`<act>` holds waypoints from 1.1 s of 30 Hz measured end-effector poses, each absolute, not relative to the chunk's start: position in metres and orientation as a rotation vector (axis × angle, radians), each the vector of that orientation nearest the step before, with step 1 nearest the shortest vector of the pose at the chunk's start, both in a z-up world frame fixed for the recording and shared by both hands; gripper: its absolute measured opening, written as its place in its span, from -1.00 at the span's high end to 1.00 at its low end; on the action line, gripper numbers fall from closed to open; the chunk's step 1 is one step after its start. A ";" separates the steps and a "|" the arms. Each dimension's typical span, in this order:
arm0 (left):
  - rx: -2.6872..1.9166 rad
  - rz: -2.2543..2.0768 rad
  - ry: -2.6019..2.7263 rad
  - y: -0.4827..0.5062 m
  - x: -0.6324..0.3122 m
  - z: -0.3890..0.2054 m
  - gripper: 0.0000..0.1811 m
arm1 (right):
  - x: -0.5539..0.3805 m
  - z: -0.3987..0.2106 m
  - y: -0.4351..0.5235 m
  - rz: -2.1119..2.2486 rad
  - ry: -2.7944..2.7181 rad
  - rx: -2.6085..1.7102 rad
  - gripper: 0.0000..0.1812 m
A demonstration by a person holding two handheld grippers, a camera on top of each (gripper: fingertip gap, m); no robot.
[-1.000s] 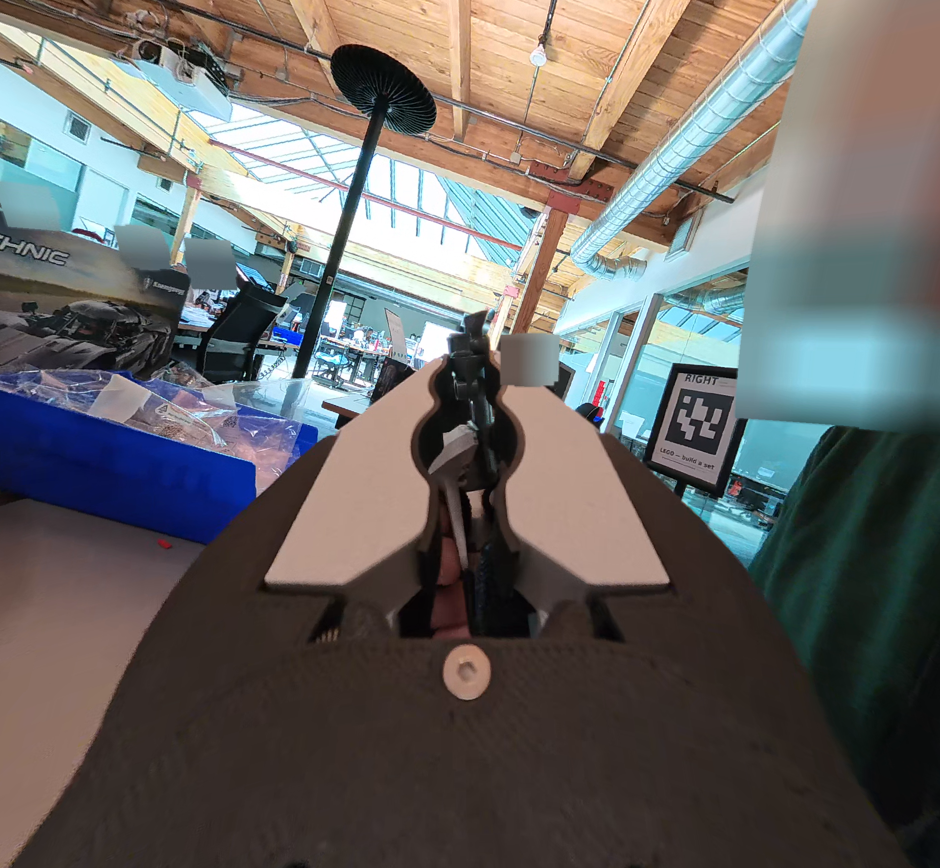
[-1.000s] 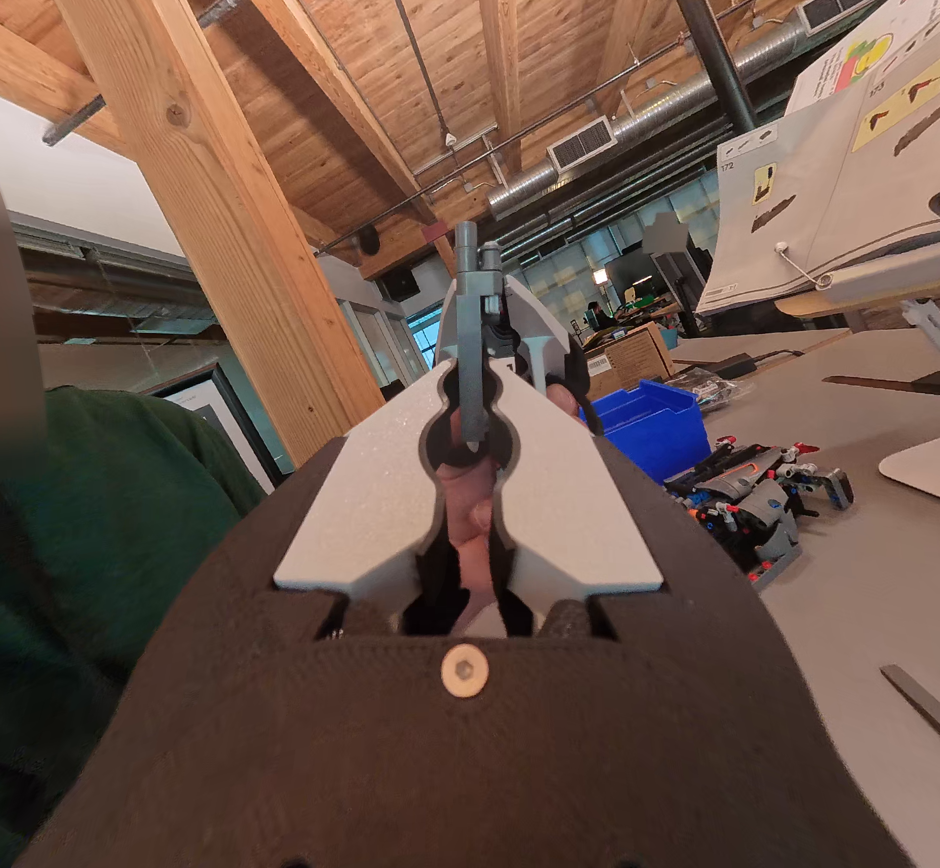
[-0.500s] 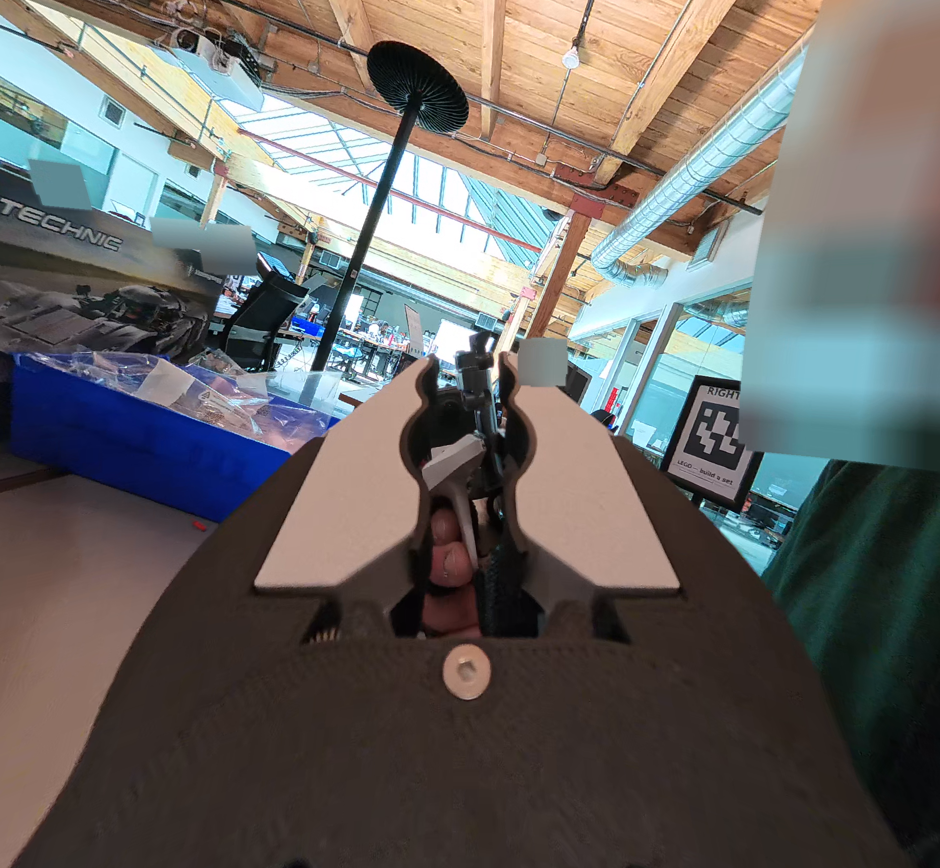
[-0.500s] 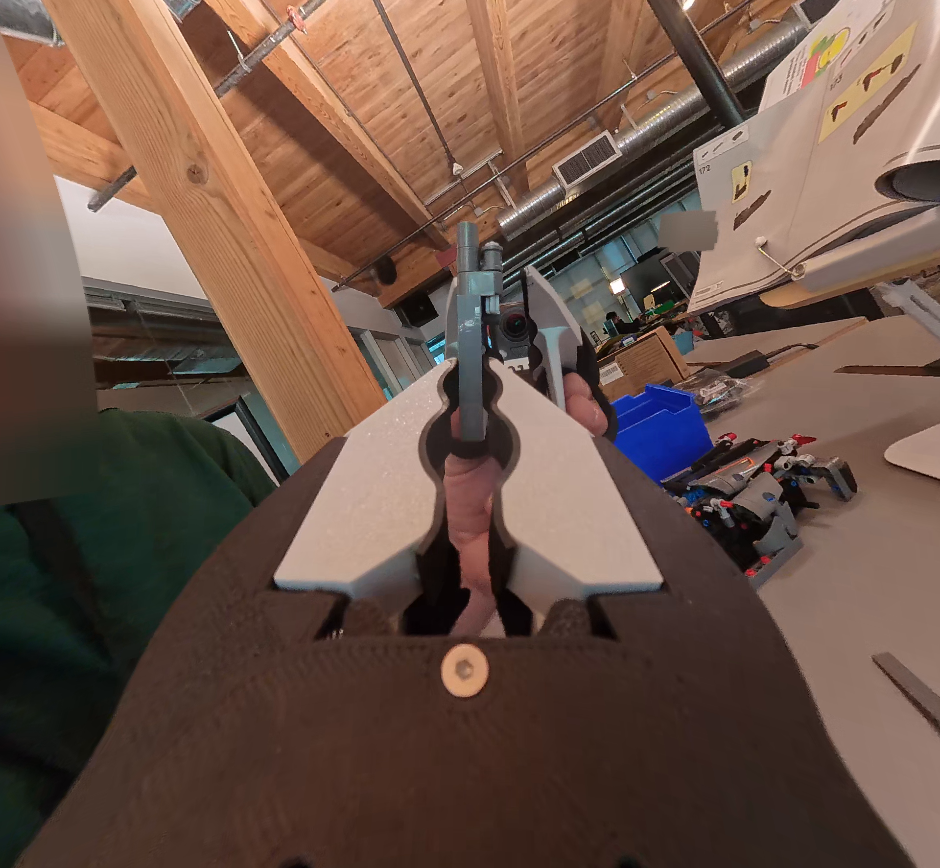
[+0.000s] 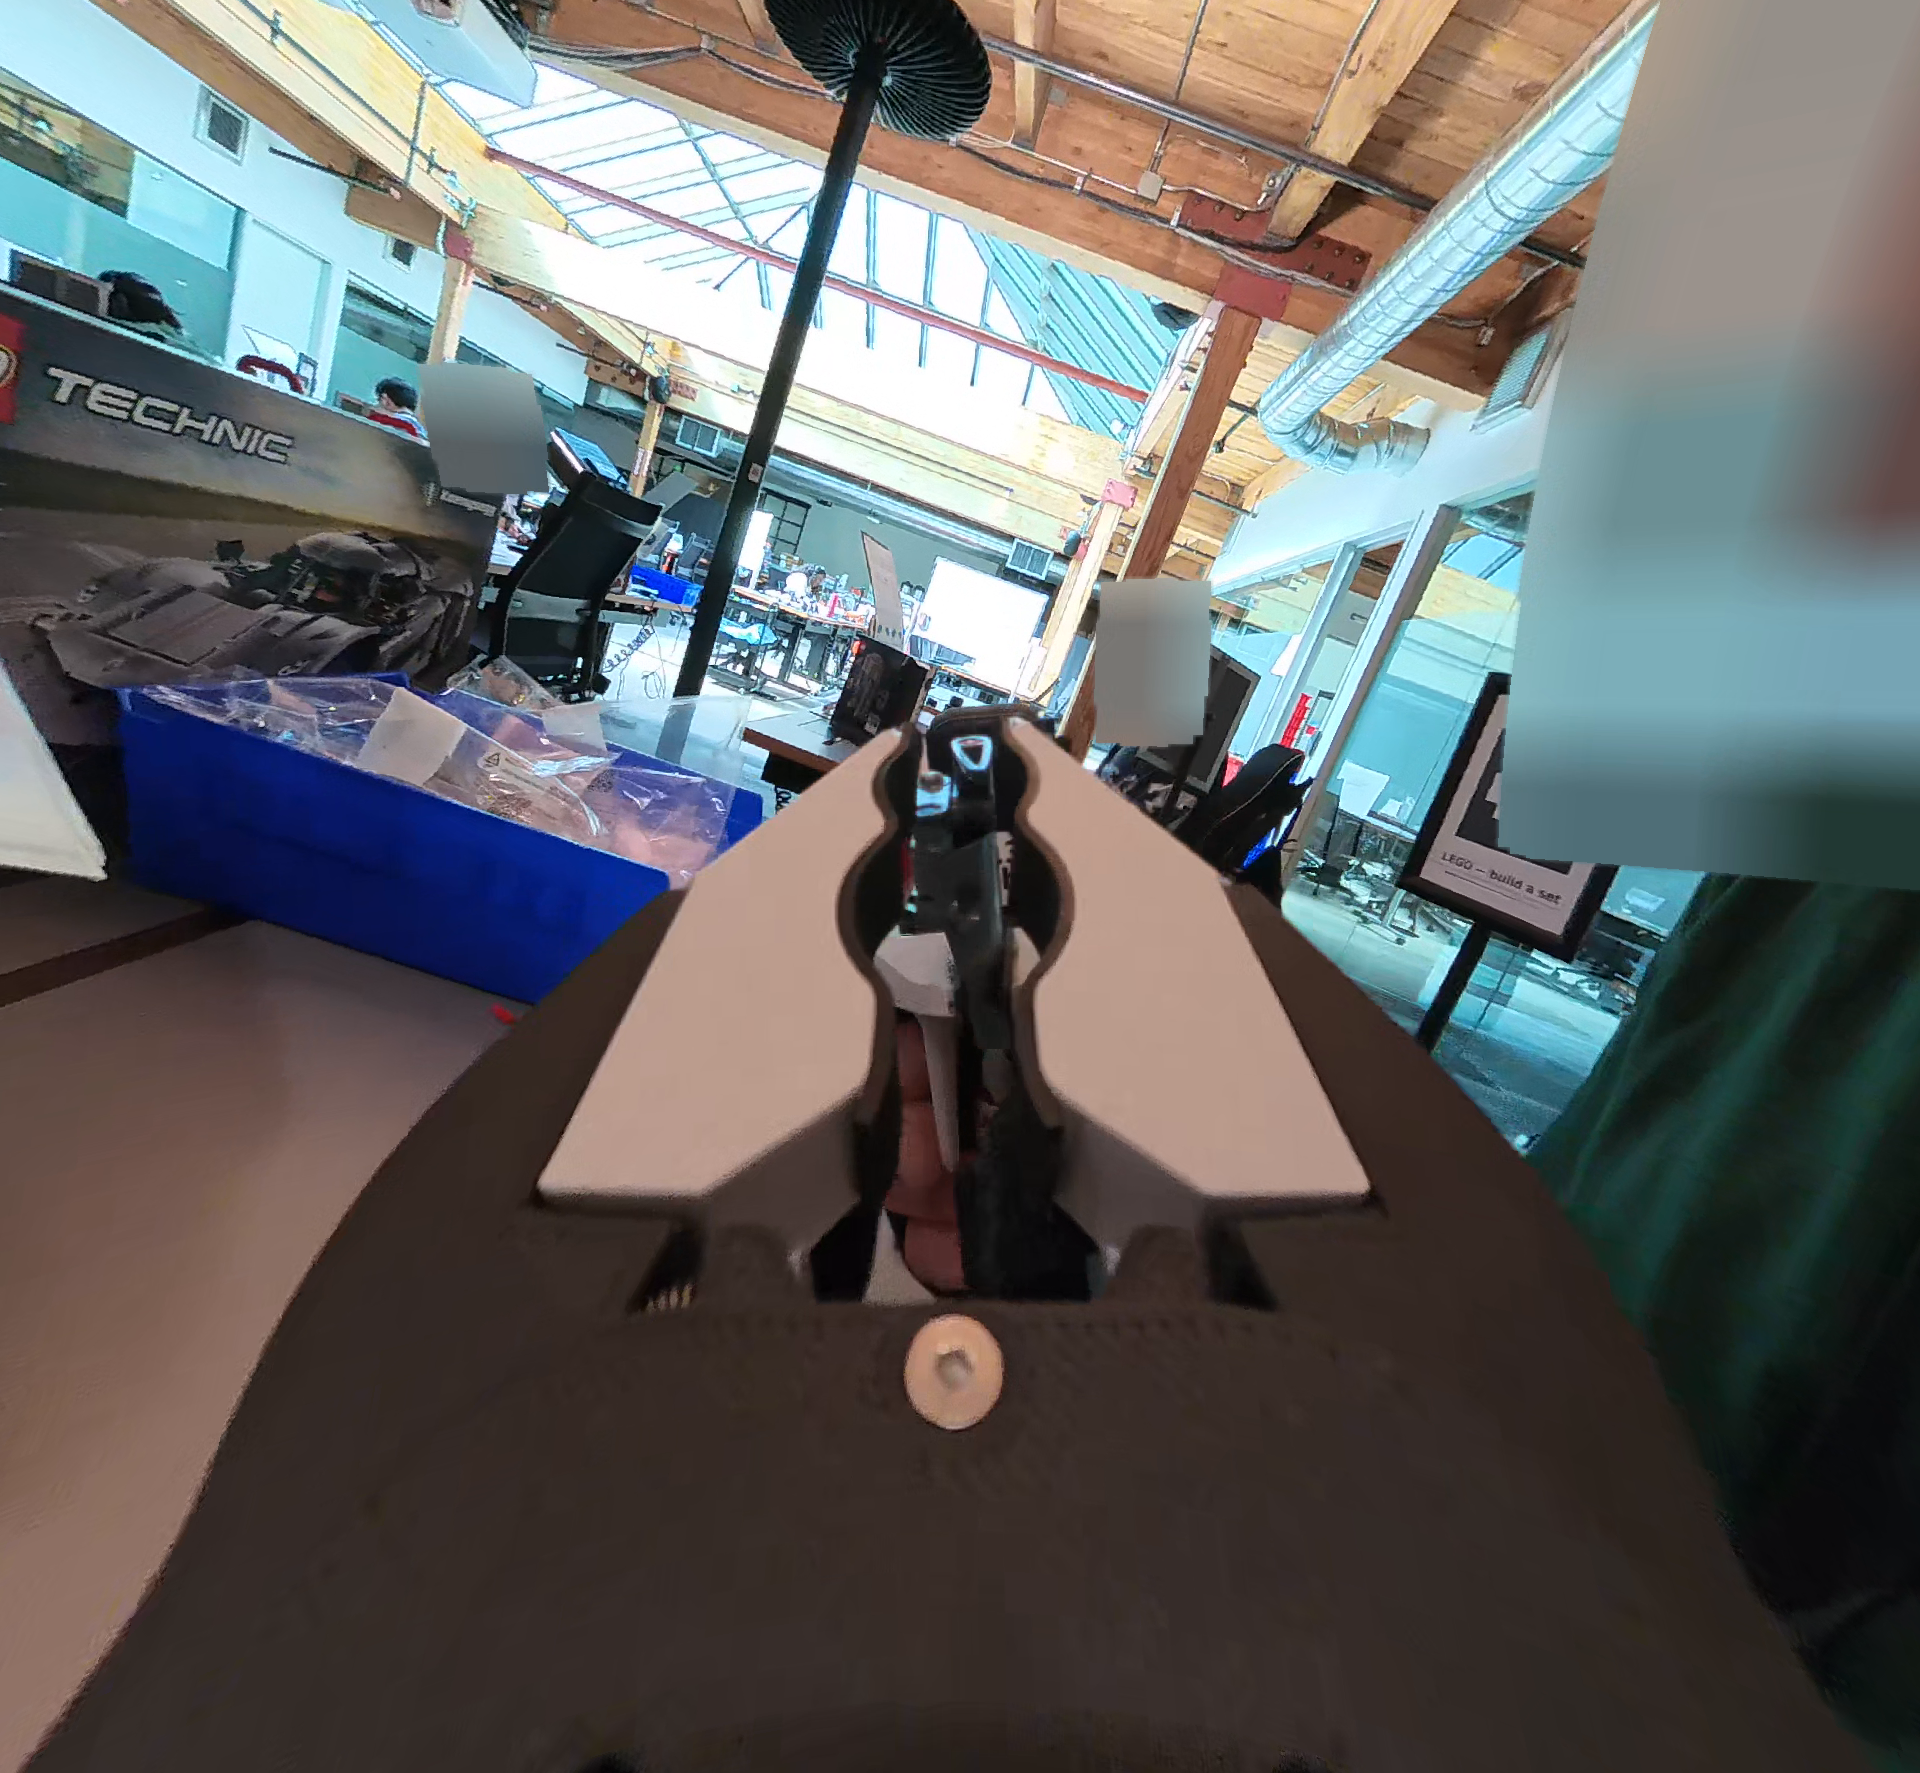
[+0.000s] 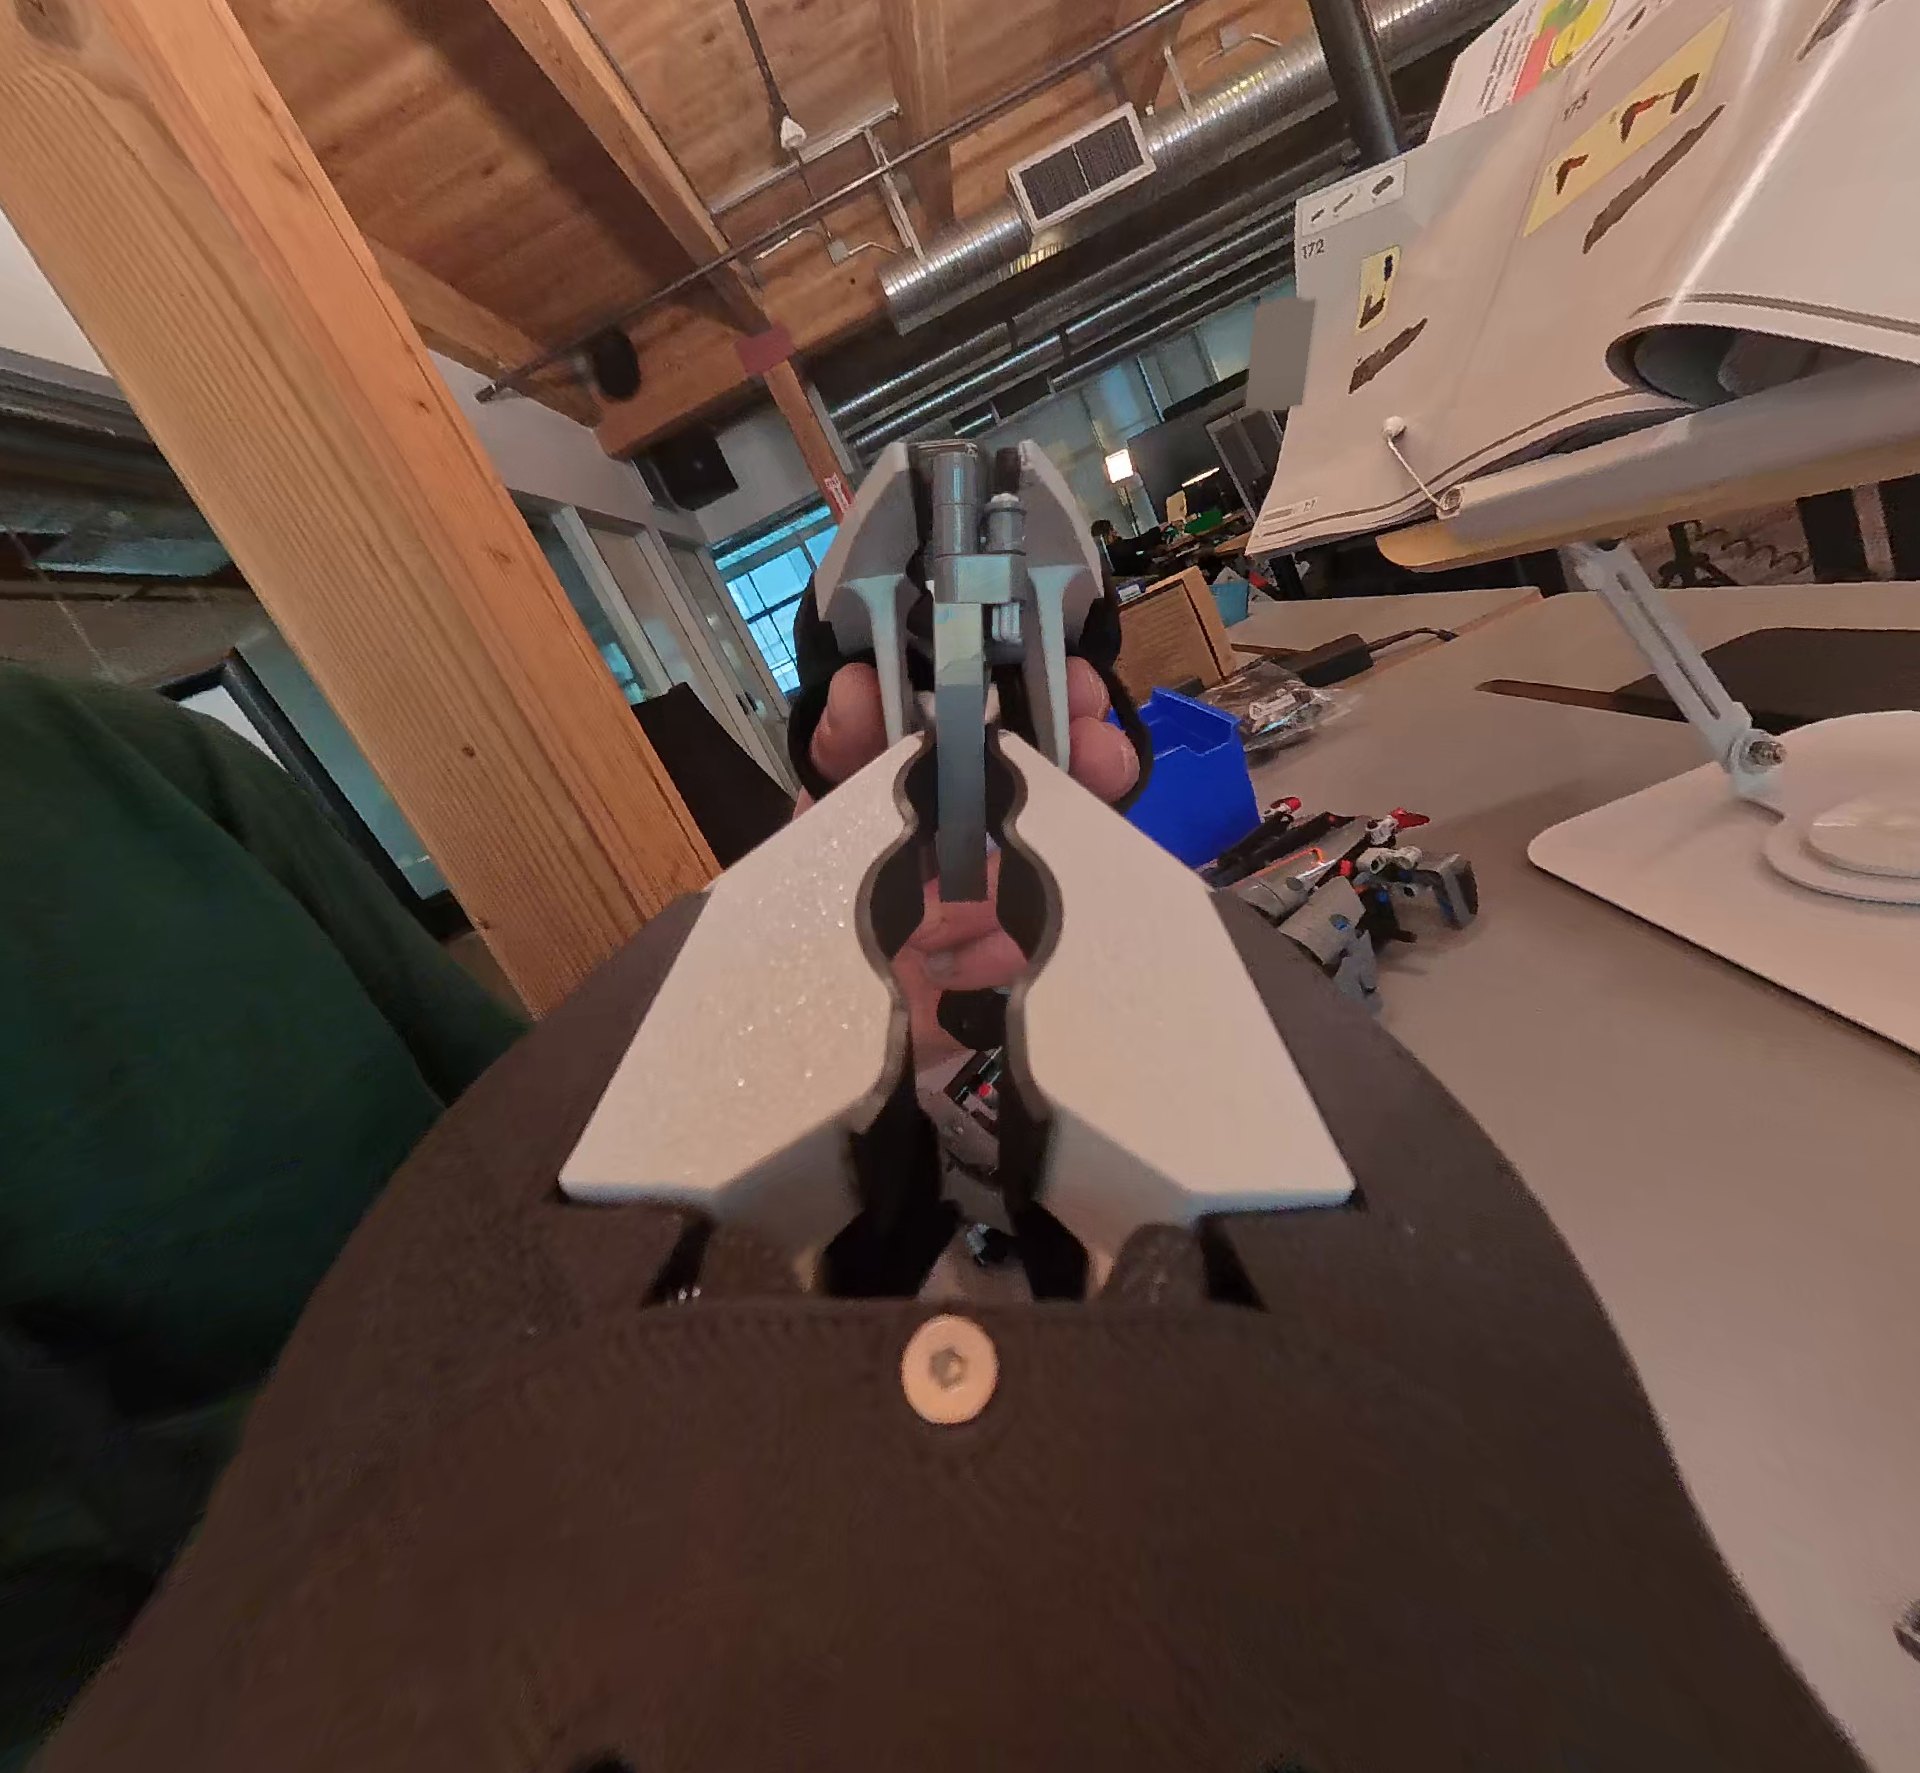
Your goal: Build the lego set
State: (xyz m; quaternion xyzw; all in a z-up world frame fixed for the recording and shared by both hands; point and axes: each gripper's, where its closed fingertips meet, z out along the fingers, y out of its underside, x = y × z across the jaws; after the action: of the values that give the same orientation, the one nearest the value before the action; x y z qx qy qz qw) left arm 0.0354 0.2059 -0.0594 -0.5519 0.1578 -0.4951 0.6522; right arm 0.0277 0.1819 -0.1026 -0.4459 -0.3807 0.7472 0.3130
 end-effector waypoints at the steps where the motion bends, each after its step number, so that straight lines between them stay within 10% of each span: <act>1: -1.244 -1.129 0.367 0.205 0.036 -0.060 0.94 | 0.027 -0.104 0.181 1.960 -1.019 -1.177 0.94; 33: -1.299 -1.124 0.283 0.225 0.031 -0.085 1.00 | 0.040 -0.122 0.209 1.943 -0.967 -1.276 0.94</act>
State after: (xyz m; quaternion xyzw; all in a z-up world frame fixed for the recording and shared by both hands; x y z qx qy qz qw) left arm 0.0312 0.2251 -0.0850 -0.5707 0.1244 -0.4935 0.6445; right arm 0.0398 0.2087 -0.1215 -0.4823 -0.3655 0.7346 0.3069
